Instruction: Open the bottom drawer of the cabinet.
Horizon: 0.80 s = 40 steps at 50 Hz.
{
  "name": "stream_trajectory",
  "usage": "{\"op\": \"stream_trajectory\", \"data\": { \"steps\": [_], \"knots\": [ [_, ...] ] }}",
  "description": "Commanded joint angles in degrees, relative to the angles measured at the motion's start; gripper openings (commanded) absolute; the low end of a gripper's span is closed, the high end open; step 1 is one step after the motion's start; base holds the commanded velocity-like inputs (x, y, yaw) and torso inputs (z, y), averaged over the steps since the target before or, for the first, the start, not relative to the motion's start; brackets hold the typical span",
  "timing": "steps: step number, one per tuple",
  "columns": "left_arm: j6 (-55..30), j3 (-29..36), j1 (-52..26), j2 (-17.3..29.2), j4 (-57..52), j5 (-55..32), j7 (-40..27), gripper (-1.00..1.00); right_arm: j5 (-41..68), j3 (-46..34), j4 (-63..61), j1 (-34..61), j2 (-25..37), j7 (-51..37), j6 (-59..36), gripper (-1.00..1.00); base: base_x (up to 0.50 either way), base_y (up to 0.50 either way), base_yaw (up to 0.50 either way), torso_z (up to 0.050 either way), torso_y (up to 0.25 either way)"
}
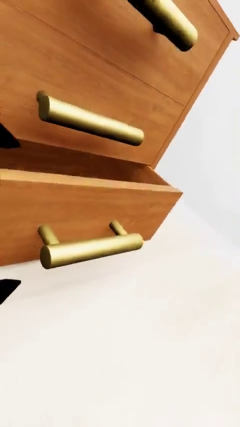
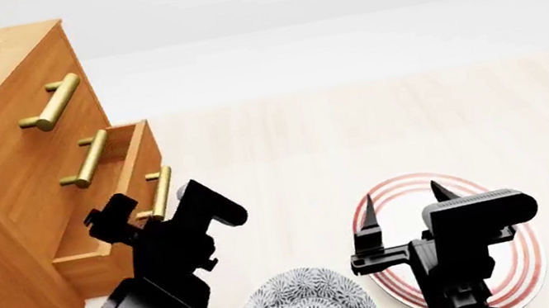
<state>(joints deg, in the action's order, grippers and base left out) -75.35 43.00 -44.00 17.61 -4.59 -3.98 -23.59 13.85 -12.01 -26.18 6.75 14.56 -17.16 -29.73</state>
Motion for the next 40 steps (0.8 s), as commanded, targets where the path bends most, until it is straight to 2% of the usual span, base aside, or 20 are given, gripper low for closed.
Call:
{"op": "stream_trajectory", "data": {
  "steps": [1, 4, 7, 11, 17, 25, 40],
  "knots": [
    [-11.4, -11.1, 1.1, 2.9, -23.1, -3.9, 3.1, 1.00, 0.4, 0.0, 0.4, 0.3, 0.1, -0.2, 0.0, 1.00, 0.00, 0.00, 0.00, 0.000, 0.000],
    [-11.7, -15.9, 0.5, 2.0, -23.5, -4.1, 3.2, 1.00, 0.6, 0.1, 0.3, 0.3, 0.2, -0.3, 0.0, 1.00, 0.00, 0.00, 0.00, 0.000, 0.000],
    [-8.6, -20.9, -0.3, 0.6, -18.6, -3.6, 2.8, 1.00, 0.6, 0.0, 0.1, 0.2, 0.2, -0.4, 0.0, 1.00, 0.00, 0.00, 0.00, 0.000, 0.000],
    [-3.4, -24.2, -1.7, -0.5, -9.9, -3.0, 2.3, 1.00, 0.7, 0.0, 0.3, 0.4, 0.3, -0.5, -0.1, 1.00, 0.00, 0.00, 0.00, 0.000, 0.000],
    [-1.0, -28.3, -3.4, -2.0, -1.9, -4.8, 4.0, 1.00, 0.9, -0.1, 0.2, 0.4, 0.4, -0.7, -0.1, 1.00, 0.00, 0.00, 0.00, 0.000, 0.000],
    [-0.2, -31.2, -5.6, -3.1, 7.3, -7.7, 7.7, 1.00, 1.0, -0.2, 0.4, 0.4, 0.5, -0.9, 0.1, 1.00, 0.00, 0.00, 0.00, 0.000, 0.000],
    [5.5, -31.1, -8.5, -3.8, 25.9, -8.8, 11.6, 1.00, 1.2, -0.6, 1.1, 0.5, 0.6, -1.2, 0.6, 1.00, 0.00, 0.00, 0.00, 0.000, 0.000]
  ]
}}
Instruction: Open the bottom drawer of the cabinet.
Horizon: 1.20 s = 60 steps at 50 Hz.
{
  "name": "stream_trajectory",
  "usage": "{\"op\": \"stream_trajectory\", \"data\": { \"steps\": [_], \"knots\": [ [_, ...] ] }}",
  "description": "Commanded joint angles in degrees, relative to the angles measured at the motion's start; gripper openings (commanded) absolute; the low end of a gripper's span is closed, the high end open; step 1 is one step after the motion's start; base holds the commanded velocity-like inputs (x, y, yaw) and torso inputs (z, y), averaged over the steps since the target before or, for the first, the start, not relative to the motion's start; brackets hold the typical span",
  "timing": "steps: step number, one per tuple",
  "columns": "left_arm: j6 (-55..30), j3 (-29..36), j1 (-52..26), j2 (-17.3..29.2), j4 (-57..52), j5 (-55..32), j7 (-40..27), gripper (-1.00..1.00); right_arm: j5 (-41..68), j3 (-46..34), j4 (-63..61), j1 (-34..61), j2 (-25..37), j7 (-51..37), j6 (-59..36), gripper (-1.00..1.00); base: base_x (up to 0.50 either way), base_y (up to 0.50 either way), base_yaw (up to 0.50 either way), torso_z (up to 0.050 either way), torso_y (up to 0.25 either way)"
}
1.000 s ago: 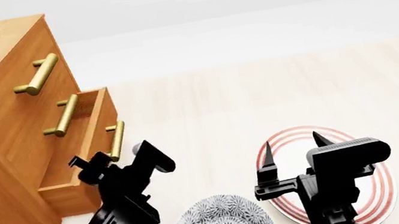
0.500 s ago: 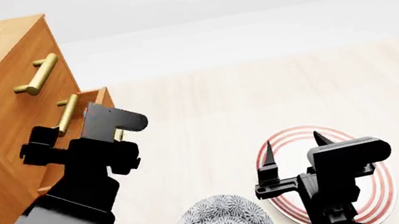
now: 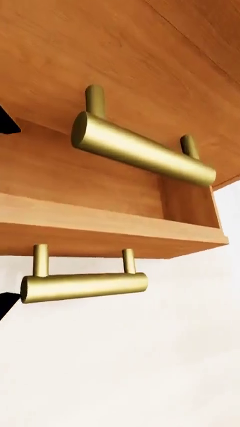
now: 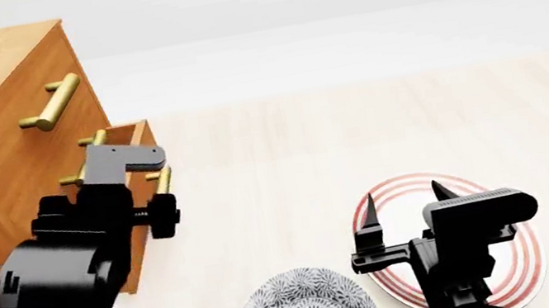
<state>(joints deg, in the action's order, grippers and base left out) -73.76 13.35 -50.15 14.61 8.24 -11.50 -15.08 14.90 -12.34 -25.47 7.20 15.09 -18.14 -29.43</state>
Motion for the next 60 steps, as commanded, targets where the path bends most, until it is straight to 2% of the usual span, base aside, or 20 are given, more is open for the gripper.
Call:
{"op": "stream_trajectory", "data": {
  "steps": [1, 6, 24, 37, 60],
  "knots": [
    [4.3, -1.4, -2.5, -0.8, 13.8, -1.3, 3.4, 1.00, 0.2, -0.3, 0.5, 0.1, 0.1, -0.2, 0.3, 1.00, 0.00, 0.00, 0.00, 0.000, 0.000],
    [4.3, -0.7, -2.9, -0.8, 16.2, -3.2, 6.9, 1.00, 0.1, -0.5, 0.6, 0.2, 0.1, -0.4, 0.4, 1.00, 0.00, 0.00, 0.00, 0.000, 0.000],
    [3.1, -0.2, -2.9, -0.3, 14.9, -5.4, 9.8, 1.00, 0.6, -0.8, 0.5, 0.3, 0.4, -0.8, 0.4, 1.00, 0.00, 0.00, 0.00, 0.000, 0.000],
    [-0.3, 1.6, -0.8, 0.0, 7.3, -8.4, 12.8, 1.00, 0.8, -1.0, 1.0, 0.3, 0.6, -1.1, 0.7, 1.00, 0.00, 0.00, 0.00, 0.000, 0.000],
    [-6.7, 3.4, 1.6, -2.2, -4.2, -12.8, 13.2, 1.00, 1.2, -1.3, 1.3, 0.3, 1.0, -1.5, 1.1, 1.00, 0.00, 0.00, 0.00, 0.000, 0.000]
  ]
}}
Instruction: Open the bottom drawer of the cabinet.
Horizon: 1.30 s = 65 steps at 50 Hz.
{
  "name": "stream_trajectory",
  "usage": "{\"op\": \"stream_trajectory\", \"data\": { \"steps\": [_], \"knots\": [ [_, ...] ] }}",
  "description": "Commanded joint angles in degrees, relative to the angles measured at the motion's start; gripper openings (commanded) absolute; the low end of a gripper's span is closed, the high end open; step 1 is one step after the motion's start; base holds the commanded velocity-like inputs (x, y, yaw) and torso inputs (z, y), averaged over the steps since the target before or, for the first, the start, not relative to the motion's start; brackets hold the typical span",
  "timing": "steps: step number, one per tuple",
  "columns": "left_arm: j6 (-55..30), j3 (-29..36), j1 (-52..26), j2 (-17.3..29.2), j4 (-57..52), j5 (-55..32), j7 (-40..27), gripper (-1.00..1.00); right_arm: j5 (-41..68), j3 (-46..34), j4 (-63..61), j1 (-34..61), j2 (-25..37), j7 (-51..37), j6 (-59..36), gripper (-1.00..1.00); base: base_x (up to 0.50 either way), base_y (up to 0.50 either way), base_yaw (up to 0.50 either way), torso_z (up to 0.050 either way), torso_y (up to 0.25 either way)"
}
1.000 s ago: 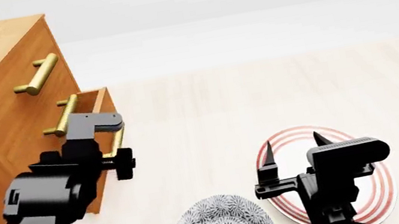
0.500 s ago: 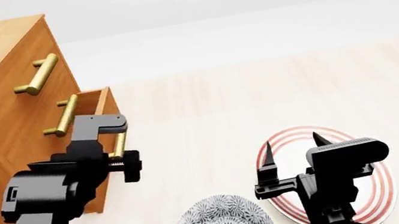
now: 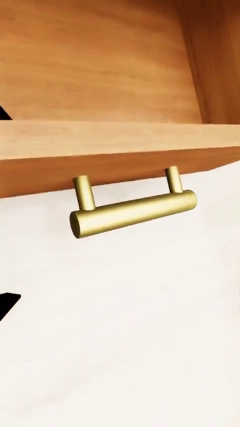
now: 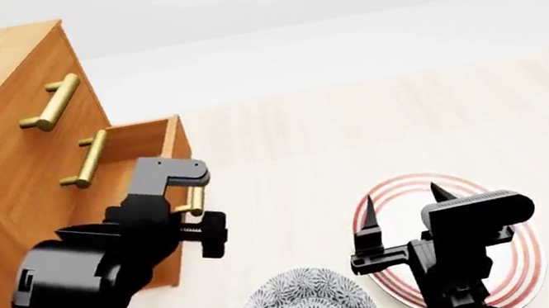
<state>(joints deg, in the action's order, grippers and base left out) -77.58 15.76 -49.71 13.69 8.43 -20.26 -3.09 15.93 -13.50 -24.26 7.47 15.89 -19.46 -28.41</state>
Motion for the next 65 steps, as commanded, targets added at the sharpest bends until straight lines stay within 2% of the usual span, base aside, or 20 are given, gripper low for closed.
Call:
{"op": "stream_trajectory", "data": {
  "steps": [1, 17, 55, 61, 65],
  "knots": [
    [-3.1, 1.4, 1.1, -1.4, -5.0, -4.3, 1.5, 1.00, 0.3, -0.1, 0.1, 0.1, 0.2, -0.2, 0.1, 1.00, 0.00, 0.00, 0.00, 0.000, 0.000],
    [-5.0, 1.0, 0.6, -3.1, -7.5, -7.9, 3.3, 1.00, 0.8, -0.1, -0.2, 0.0, 0.6, -0.5, 0.2, 1.00, 0.00, 0.00, 0.00, 0.000, 0.000],
    [-6.0, 1.8, 2.0, -1.9, -15.1, -13.6, 4.9, 1.00, 1.3, -0.8, 0.4, 0.2, 1.1, -1.2, 0.7, 1.00, 0.00, 0.00, 0.00, 0.000, 0.000],
    [-5.6, 1.7, 2.0, -1.6, -15.4, -13.7, 4.4, 1.00, 1.4, -0.9, 0.1, 0.3, 1.1, -1.4, 0.5, 1.00, 0.00, 0.00, 0.00, 0.000, 0.002],
    [-4.2, -2.3, 3.8, -1.9, -21.2, -12.9, 0.3, 1.00, 1.5, -0.7, -0.7, 0.3, 1.3, -1.7, 0.2, 1.00, 0.00, 0.00, 0.00, 0.000, 0.000]
  ]
}}
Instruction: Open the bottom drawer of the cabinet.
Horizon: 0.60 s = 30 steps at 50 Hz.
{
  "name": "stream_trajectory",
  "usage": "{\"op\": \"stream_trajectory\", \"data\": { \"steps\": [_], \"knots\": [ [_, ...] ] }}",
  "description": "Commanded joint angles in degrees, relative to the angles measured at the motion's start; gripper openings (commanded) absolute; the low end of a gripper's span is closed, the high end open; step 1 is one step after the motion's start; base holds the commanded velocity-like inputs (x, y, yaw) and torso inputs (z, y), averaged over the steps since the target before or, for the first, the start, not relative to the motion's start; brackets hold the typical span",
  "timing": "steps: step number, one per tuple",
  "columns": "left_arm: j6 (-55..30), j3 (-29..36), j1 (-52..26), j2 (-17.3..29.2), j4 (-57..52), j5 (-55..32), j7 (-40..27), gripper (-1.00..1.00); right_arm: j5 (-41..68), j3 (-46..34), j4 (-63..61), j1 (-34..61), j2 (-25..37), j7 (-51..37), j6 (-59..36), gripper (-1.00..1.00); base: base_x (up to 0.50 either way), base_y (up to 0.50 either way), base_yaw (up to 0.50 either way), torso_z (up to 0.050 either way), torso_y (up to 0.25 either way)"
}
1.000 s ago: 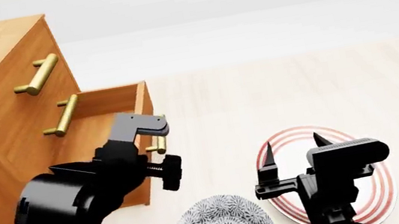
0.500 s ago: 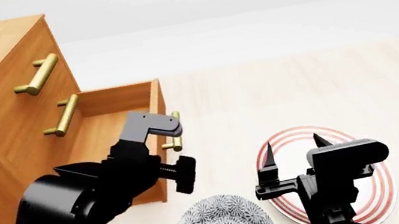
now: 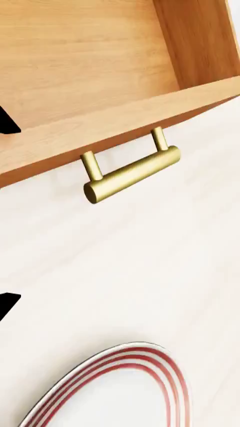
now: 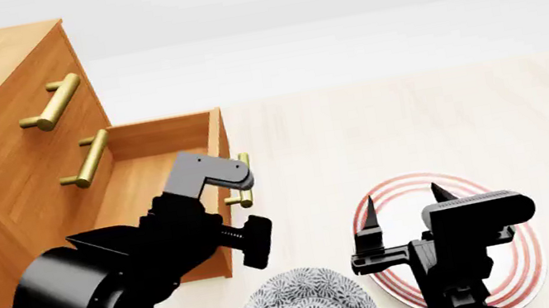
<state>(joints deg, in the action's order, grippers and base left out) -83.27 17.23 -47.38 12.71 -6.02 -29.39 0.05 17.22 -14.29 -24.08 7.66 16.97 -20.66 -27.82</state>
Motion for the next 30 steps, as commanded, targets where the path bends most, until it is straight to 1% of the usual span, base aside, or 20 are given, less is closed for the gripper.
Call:
{"op": "stream_trajectory", "data": {
  "steps": [1, 2, 3, 5, 7, 8, 10, 12, 13, 14, 16, 17, 19, 20, 21, 23, 24, 26, 27, 30],
  "knots": [
    [1.4, -4.3, 1.7, -0.9, -8.3, -3.3, -4.0, 1.00, 0.2, 0.1, -1.0, 0.1, 0.3, -0.6, -0.5, 1.00, 0.00, 0.00, 0.00, 0.000, 0.000],
    [1.4, -4.8, 2.0, -0.9, -9.8, -3.0, -5.1, 1.00, 0.2, 0.1, -1.1, 0.2, 0.3, -0.7, -0.6, 1.00, 0.00, 0.00, 0.00, 0.000, 0.000],
    [-0.2, -7.4, 2.3, -1.5, -12.3, -4.3, -5.5, 1.00, 0.2, 0.1, -1.4, 0.2, 0.4, -0.8, -0.6, 1.00, 0.00, 0.00, 0.00, 0.000, 0.000],
    [-3.4, -10.4, 2.9, -1.6, -19.2, -5.6, -7.7, 1.00, -0.3, 0.1, -2.5, 0.1, 0.5, -1.4, -0.6, 1.00, 0.00, 0.00, 0.00, 0.000, 0.000],
    [-5.6, -12.7, 3.2, -2.1, -22.7, -6.6, -9.1, 1.00, -0.7, 0.0, -3.2, 0.1, 0.7, -1.9, -0.6, 1.00, 0.00, 0.00, 0.00, 0.000, 0.000],
    [-6.1, -13.6, 3.8, -1.8, -27.0, -6.4, -11.4, 1.00, -1.1, 0.0, -4.5, 0.0, 0.8, -2.4, -0.7, 1.00, 0.00, 0.00, 0.00, 0.000, 0.000],
    [-6.7, -15.9, 4.4, -0.8, -29.1, -14.2, -16.7, 1.00, -2.0, -0.1, -6.0, 0.0, 1.0, -3.2, -0.8, 1.00, 0.00, 0.00, 0.00, 0.000, 0.000],
    [-6.3, -16.6, 5.7, -0.2, -34.2, -13.8, -20.6, 1.00, -2.9, -0.4, -8.4, 0.1, 1.4, -4.0, -1.1, 1.00, 0.00, 0.00, 0.00, 0.000, 0.000],
    [-5.1, -15.8, 6.7, 0.7, -36.6, -12.8, -22.2, 1.00, -3.0, -0.4, -9.7, 0.1, 1.7, -4.1, -1.3, 1.00, 0.00, 0.00, 0.00, 0.000, 0.000],
    [-5.8, -17.2, 7.9, 0.4, -39.2, -14.2, -22.5, 1.00, -3.3, -0.4, -11.4, 0.0, 2.0, -4.5, -1.6, 1.00, 0.00, 0.00, 0.00, 0.000, 0.000],
    [-3.3, -15.9, 9.7, 1.7, -42.6, -12.2, -25.1, 1.00, -3.5, -0.3, -13.6, -0.2, 2.4, -4.7, -1.4, 1.00, 0.00, 0.00, 0.00, 0.000, 0.000],
    [-3.0, -17.0, 11.5, 1.6, -45.2, -13.2, -25.0, 1.00, -4.2, -0.2, -16.0, -0.6, 2.8, -5.1, -0.4, 1.00, 0.00, 0.00, 0.00, 0.000, 0.000],
    [-0.9, -16.9, 13.6, 2.0, -48.1, -13.0, -25.5, 1.00, -5.3, 0.1, -19.8, -1.3, 3.6, -5.6, 1.3, 1.00, 0.00, 0.00, 0.00, 0.000, 0.000],
    [1.2, -15.6, 14.2, 2.8, -48.5, -11.7, -26.1, 1.00, -5.7, 0.1, -20.8, -1.4, 3.9, -5.7, 1.5, 1.00, 0.00, 0.00, 0.00, 0.000, 0.000],
    [5.2, -12.1, 15.0, 4.7, -49.2, -7.7, -28.2, 1.00, -5.9, 0.0, -22.2, -1.3, 4.2, -5.9, 1.2, 1.00, 0.00, 0.00, 0.00, 0.000, 0.000],
    [7.3, -12.4, 15.9, 4.6, -50.4, -7.8, -27.8, 1.00, -6.1, -0.3, -25.2, -0.1, 4.7, -6.1, -1.3, 1.00, 0.00, 0.00, 0.00, 0.000, 0.000],
    [7.6, -14.1, 16.2, 3.8, -51.2, -9.5, -27.0, 1.00, -6.5, -0.8, -26.7, 0.7, 5.1, -6.1, -2.6, 1.00, 0.00, 0.00, 0.00, 0.000, 0.000],
    [10.2, -14.2, 16.5, 3.9, -51.8, -9.0, -26.9, 1.00, -6.7, -1.4, -28.5, 1.9, 5.5, -6.0, -4.1, 1.00, 0.00, 0.00, 0.00, 0.000, 0.000],
    [10.0, -14.5, 16.4, 3.8, -51.6, -9.3, -27.0, 1.00, -6.8, -1.6, -29.0, 2.3, 5.6, -5.9, -4.5, 1.00, 0.00, 0.00, 0.00, 0.000, 0.000],
    [15.1, -13.2, 17.3, 4.4, -52.2, -6.6, -27.6, 1.00, -7.0, -2.2, -30.3, 3.3, 5.9, -5.8, -5.6, 1.00, 0.00, 0.00, 0.00, 0.000, 0.000]
  ]
}}
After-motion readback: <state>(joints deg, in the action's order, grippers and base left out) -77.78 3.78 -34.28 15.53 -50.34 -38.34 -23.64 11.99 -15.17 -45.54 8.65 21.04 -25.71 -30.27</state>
